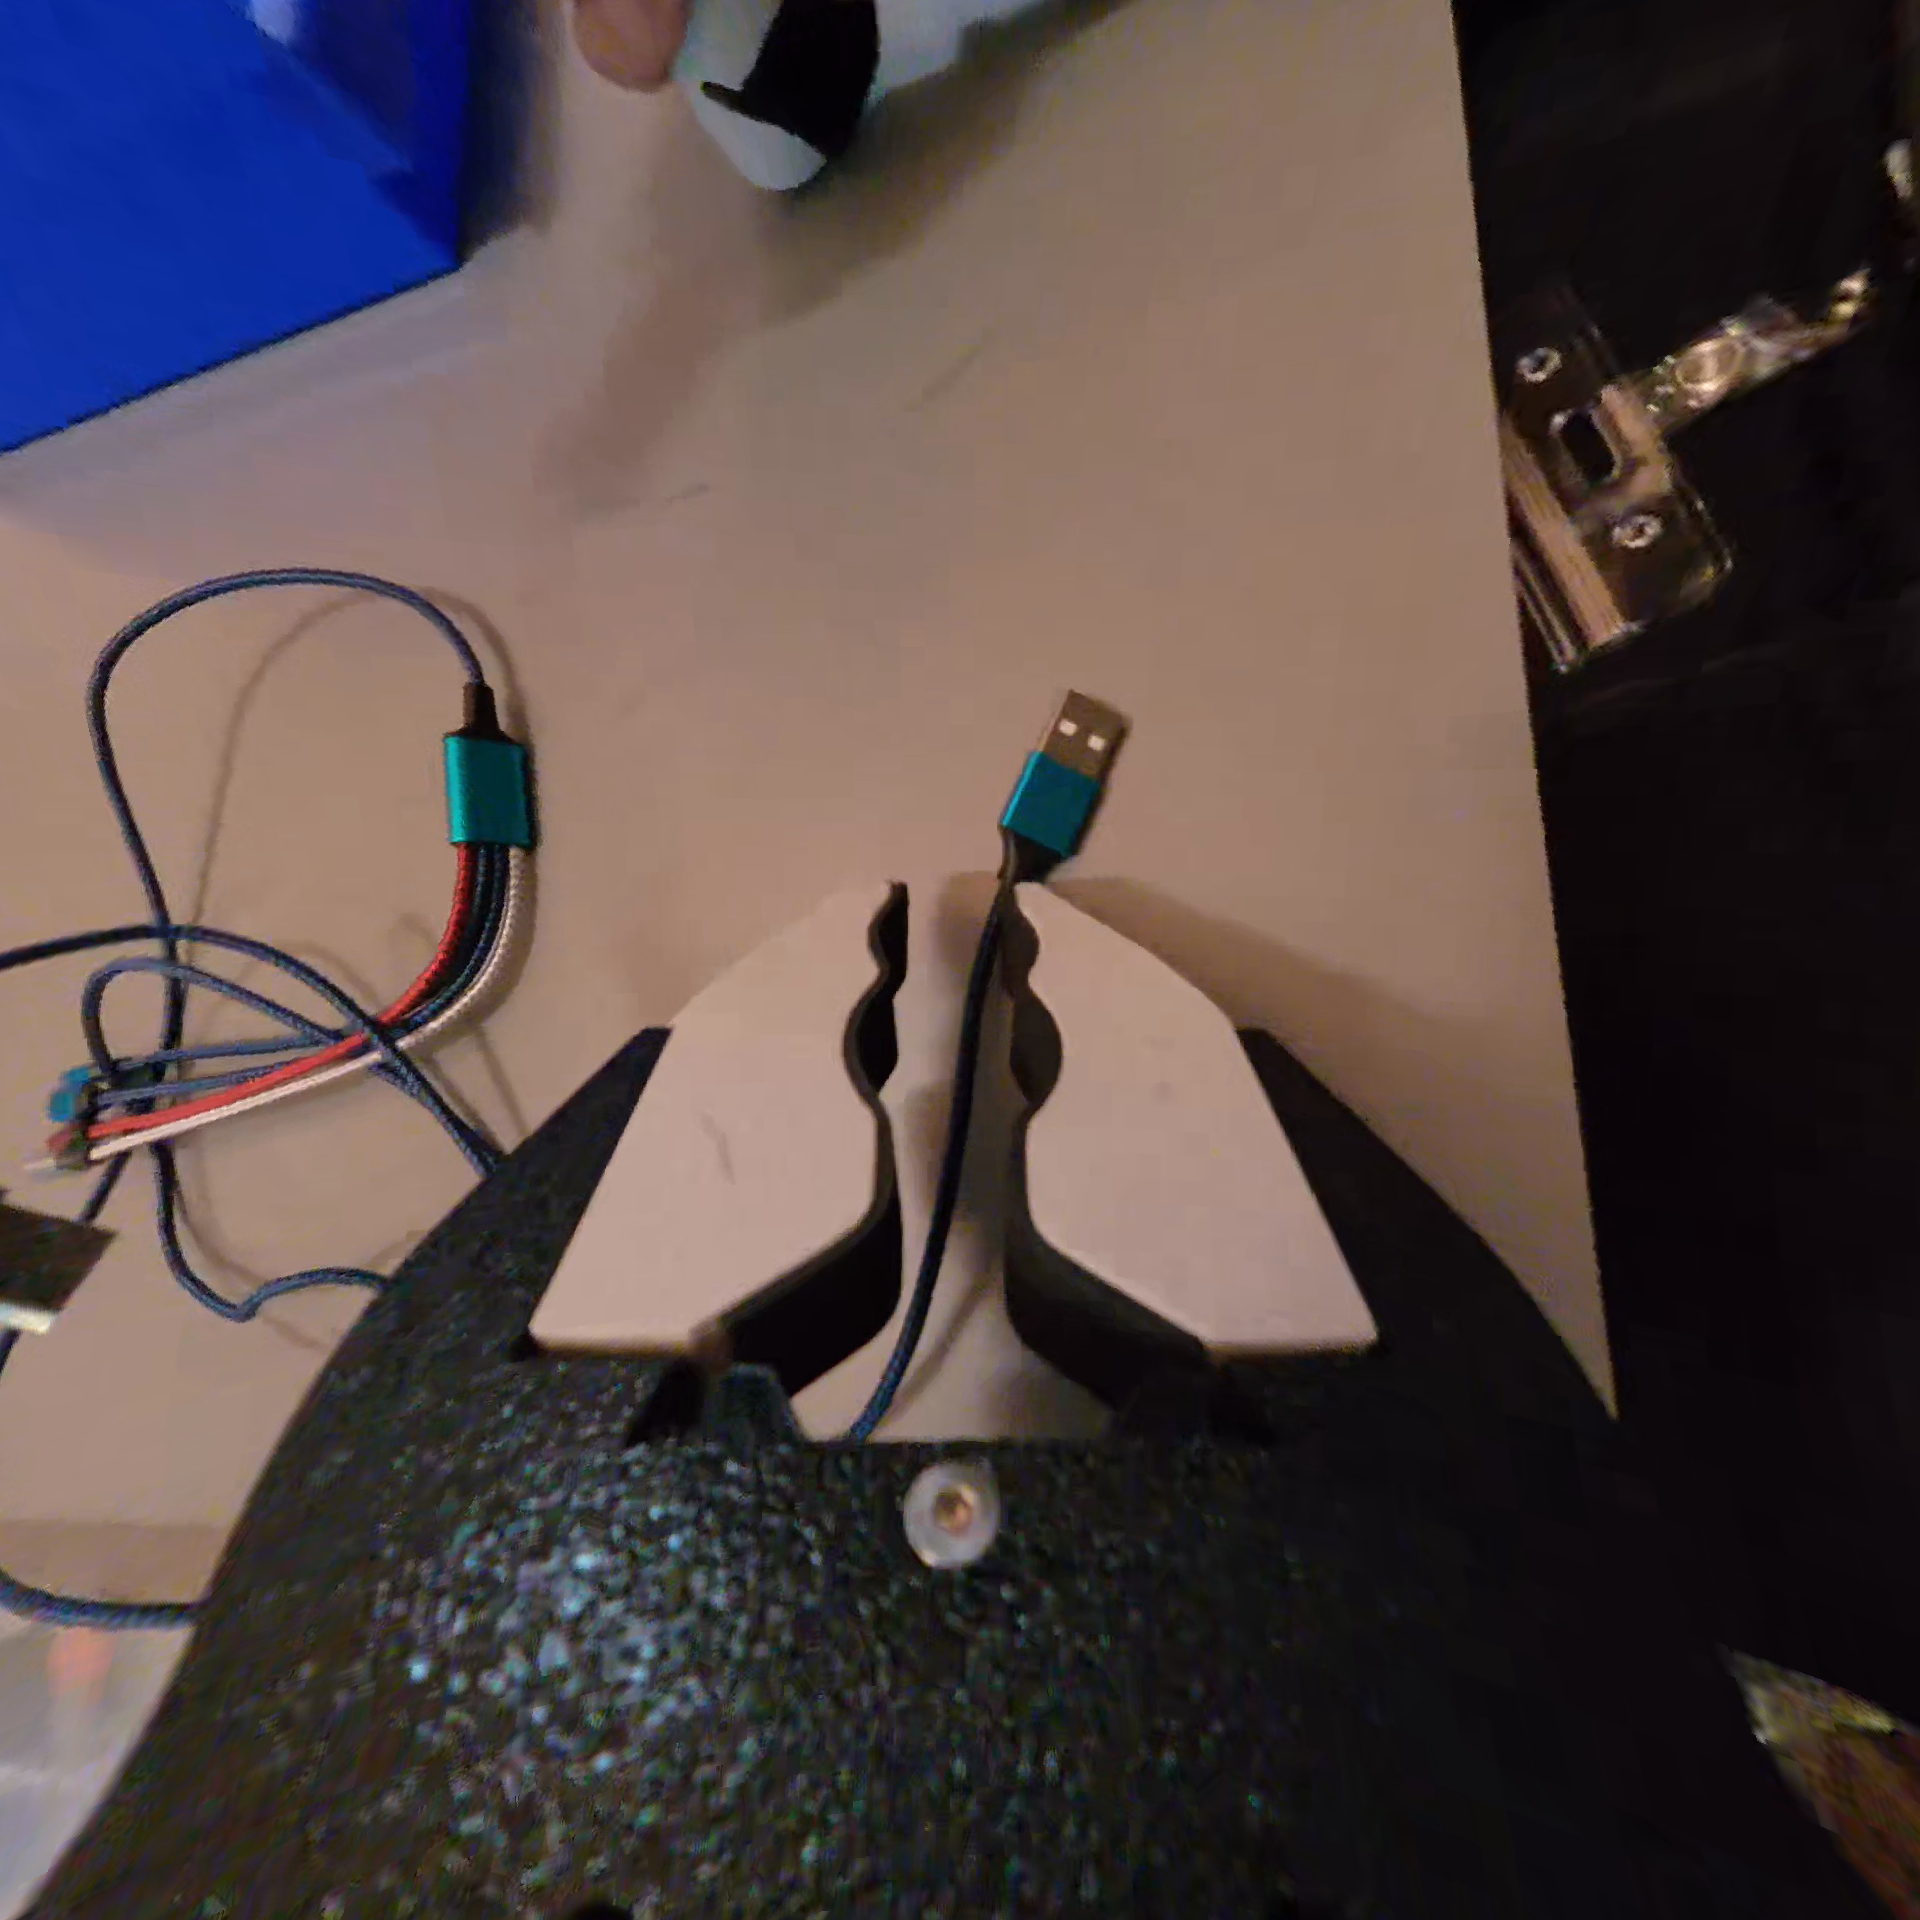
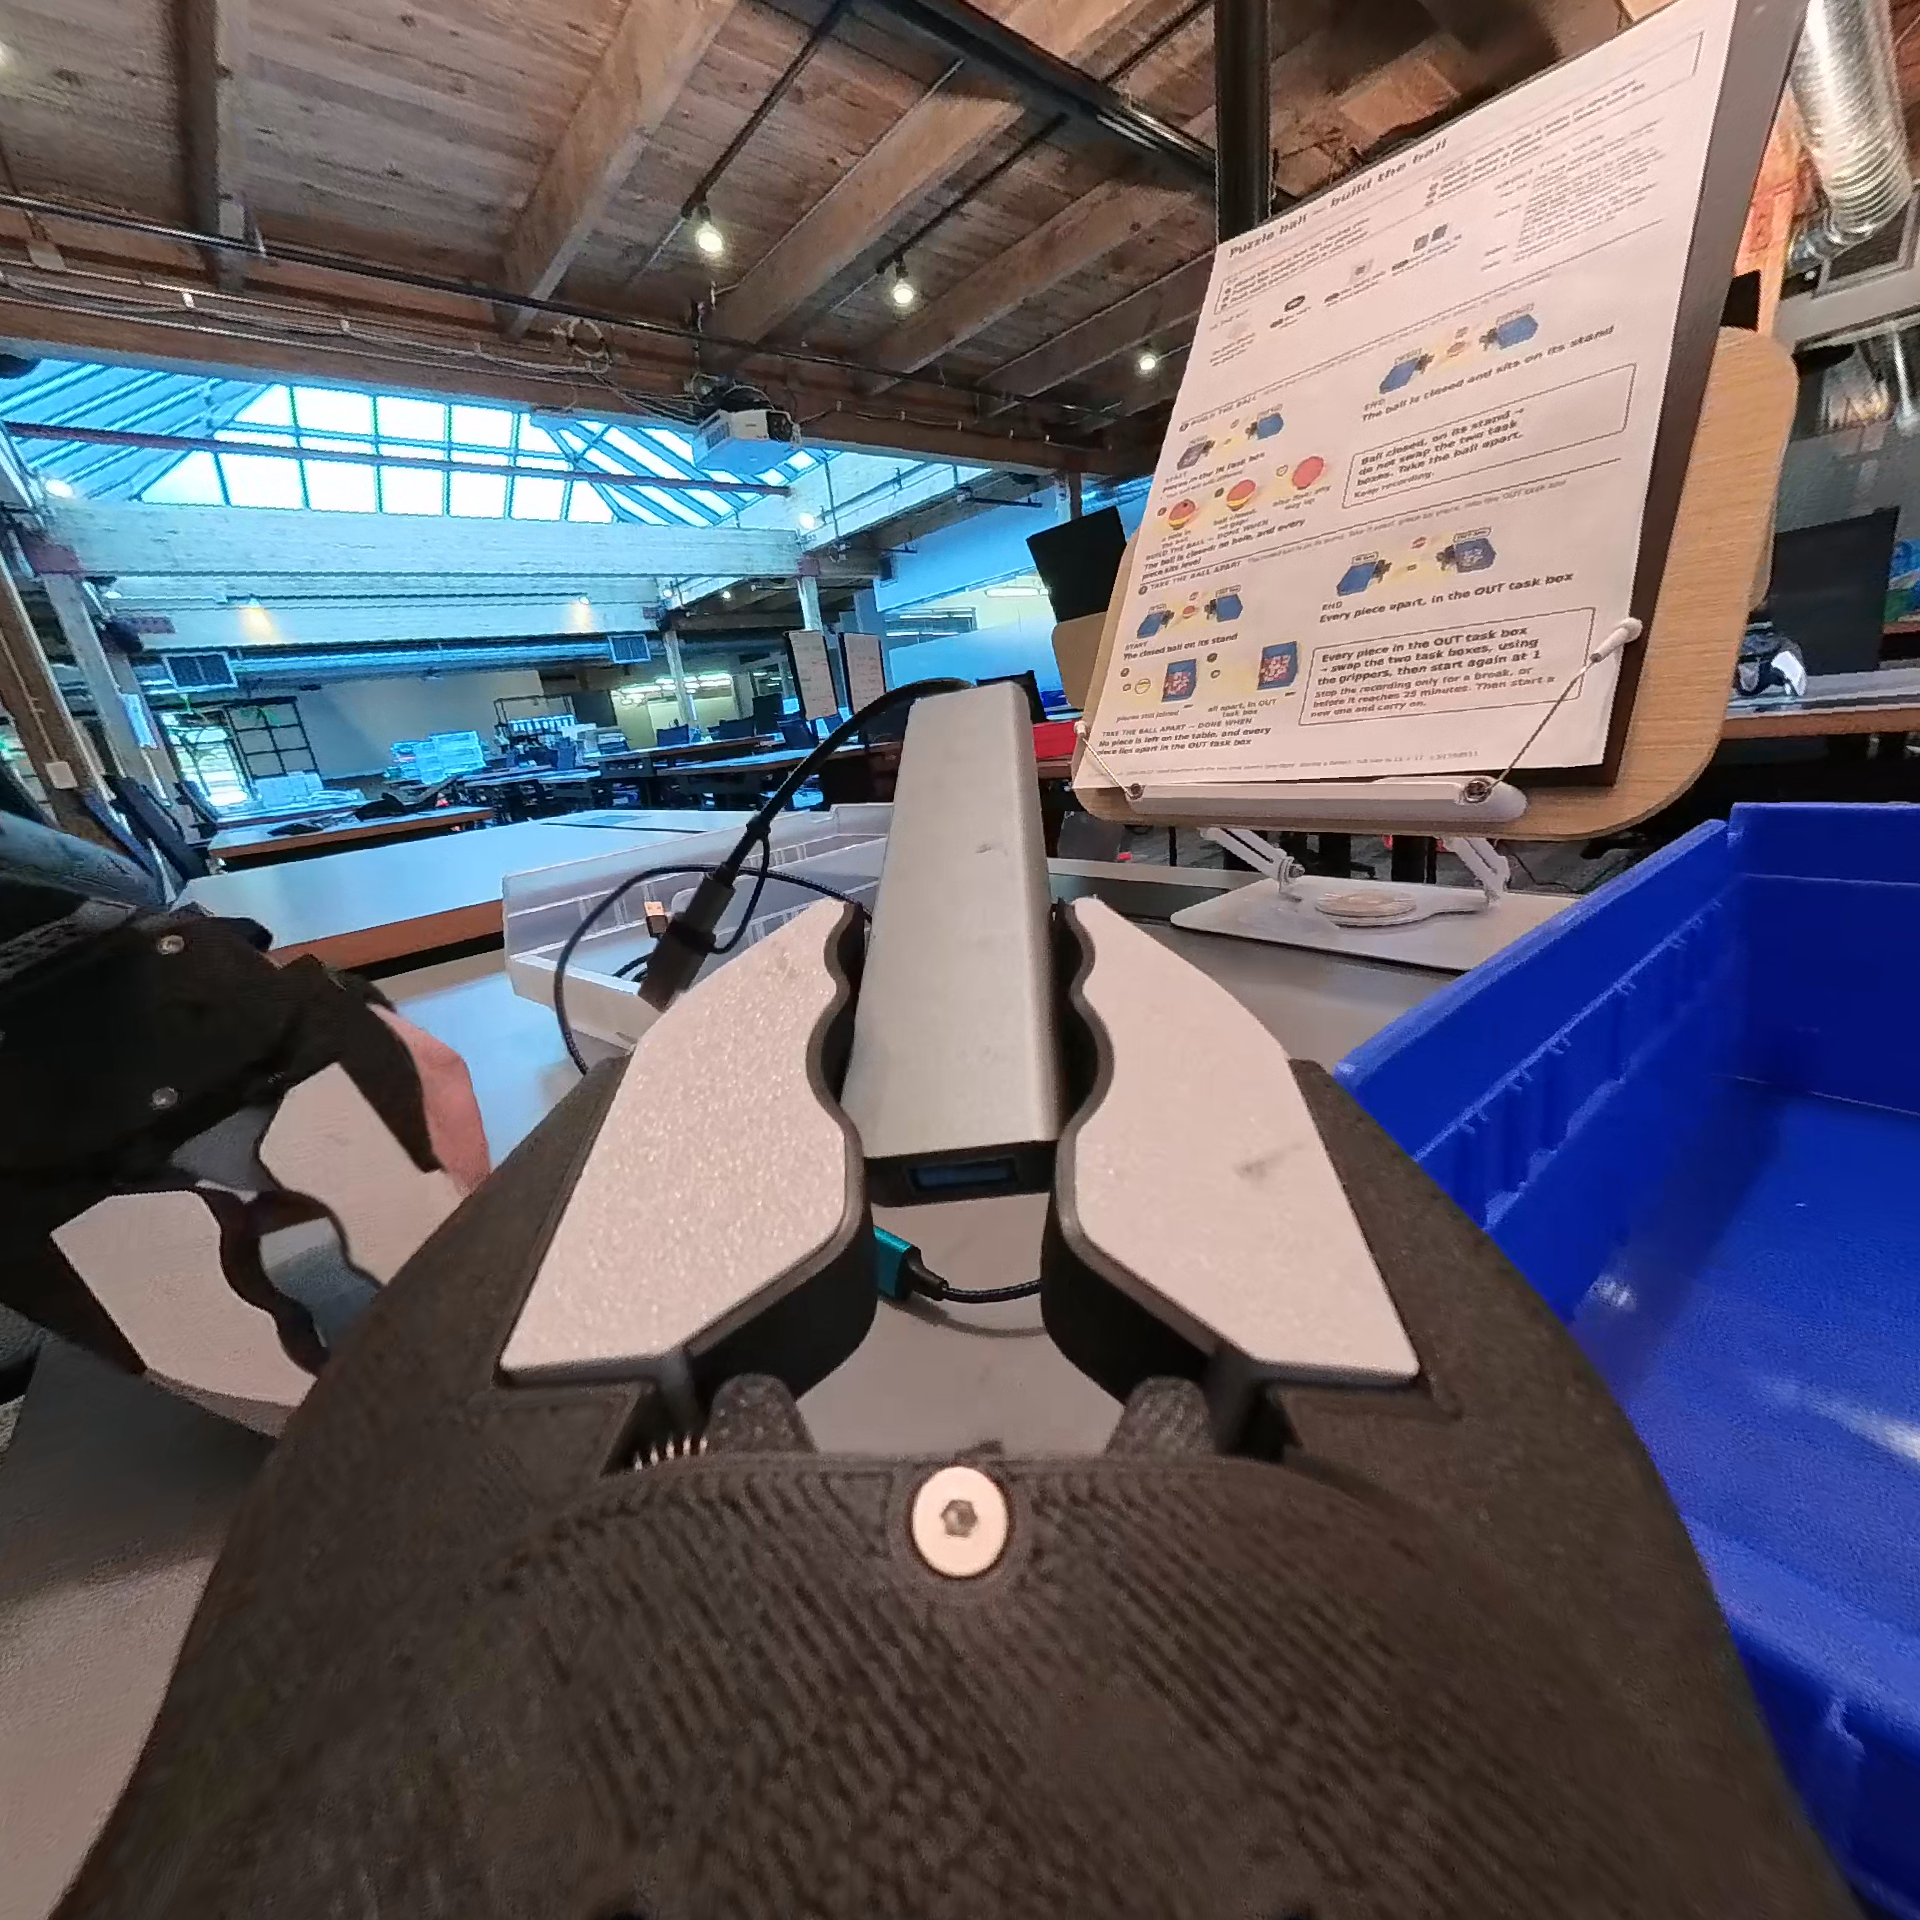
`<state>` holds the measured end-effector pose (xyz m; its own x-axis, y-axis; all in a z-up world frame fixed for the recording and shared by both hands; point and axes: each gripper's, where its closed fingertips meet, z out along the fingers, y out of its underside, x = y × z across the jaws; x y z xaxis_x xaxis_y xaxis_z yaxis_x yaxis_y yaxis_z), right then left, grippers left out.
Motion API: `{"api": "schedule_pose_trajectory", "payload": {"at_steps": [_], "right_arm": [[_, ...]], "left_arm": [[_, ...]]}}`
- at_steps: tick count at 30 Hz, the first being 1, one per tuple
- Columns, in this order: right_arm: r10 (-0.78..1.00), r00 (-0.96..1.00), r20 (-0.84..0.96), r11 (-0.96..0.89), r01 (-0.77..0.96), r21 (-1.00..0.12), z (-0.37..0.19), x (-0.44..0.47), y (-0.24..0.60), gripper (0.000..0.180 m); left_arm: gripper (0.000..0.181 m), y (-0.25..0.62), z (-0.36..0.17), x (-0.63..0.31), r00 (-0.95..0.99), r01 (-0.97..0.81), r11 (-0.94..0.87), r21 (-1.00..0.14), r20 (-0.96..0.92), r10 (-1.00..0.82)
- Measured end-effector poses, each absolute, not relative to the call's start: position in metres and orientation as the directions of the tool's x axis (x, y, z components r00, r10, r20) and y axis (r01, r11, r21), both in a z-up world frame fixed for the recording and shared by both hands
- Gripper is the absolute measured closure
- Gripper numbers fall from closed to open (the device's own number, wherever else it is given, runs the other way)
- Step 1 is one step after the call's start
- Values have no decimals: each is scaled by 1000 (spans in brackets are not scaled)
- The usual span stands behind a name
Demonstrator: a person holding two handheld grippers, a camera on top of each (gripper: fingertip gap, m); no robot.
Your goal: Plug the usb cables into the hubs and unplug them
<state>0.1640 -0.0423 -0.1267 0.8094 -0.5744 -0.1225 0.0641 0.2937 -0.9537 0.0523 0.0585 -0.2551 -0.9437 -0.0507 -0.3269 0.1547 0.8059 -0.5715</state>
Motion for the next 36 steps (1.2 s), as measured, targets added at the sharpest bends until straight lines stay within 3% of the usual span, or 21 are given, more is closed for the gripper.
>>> {"api": "schedule_pose_trajectory", "payload": {"at_steps": [7, 13, 18, 22, 28, 31, 36], "right_arm": [[-569, 815, -107, 283, 72, -956, -127, 162, -40, 144], [-574, 813, -93, 272, 82, -959, -127, 161, -39, 144], [-575, 815, -74, 253, 91, -963, -128, 162, -37, 144], [-587, 807, -67, 250, 101, -963, -128, 163, -38, 144], [-639, 769, -37, 218, 135, -967, -128, 167, -42, 144], [-656, 755, -7, 191, 157, -969, -129, 167, -42, 144], [-662, 749, 29, 157, 177, -972, -130, 166, -38, 144]], "left_arm": [[176, 58, -263, 44, -952, 240, 822, -517, -290, 95], [178, 51, -263, 50, -946, 242, 834, -496, -310, 90], [179, 49, -263, 71, -939, 60, 843, -535, -317, -134], [179, 47, -264, 80, -904, -187, 805, -564, -222, -366], [179, 38, -249, 91, -810, -400, 676, -619, -108, -577], [179, 35, -244, 93, -763, -510, 567, -647, 35, -646], [179, 39, -241, 103, -710, -555, 444, -703, 122, -694]]}}
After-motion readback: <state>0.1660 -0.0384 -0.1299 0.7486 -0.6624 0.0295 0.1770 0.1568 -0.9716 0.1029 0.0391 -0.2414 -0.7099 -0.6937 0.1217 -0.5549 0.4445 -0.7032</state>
